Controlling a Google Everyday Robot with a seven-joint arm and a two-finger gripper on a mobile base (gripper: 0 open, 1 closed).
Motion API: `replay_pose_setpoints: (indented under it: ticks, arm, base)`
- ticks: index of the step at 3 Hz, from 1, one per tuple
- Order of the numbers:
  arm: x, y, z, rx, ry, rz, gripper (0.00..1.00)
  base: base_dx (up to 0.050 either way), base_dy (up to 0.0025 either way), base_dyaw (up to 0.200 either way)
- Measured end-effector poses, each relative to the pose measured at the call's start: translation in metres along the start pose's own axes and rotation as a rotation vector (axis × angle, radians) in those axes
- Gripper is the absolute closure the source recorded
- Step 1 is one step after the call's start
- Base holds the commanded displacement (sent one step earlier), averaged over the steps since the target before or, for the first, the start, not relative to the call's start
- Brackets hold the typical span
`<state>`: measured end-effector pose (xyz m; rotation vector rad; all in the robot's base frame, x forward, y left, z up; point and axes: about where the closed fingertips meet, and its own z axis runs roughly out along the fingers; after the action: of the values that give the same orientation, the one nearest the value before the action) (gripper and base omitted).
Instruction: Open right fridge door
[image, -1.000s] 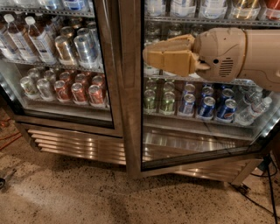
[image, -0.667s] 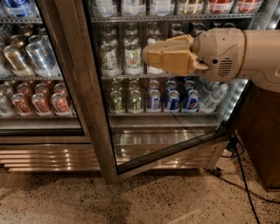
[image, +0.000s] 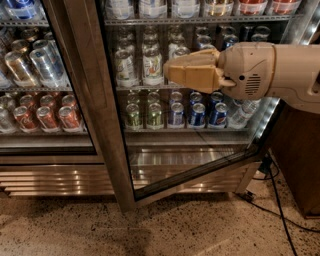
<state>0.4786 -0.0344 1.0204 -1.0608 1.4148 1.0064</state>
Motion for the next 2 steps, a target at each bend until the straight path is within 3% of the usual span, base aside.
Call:
replay_pose_setpoints:
  ticks: [2]
  arm:
    - [0.093, -0.010, 0.016, 0.031, 0.029, 0.138, 1.00]
  base:
    - [0.000, 0.00000, 0.000]
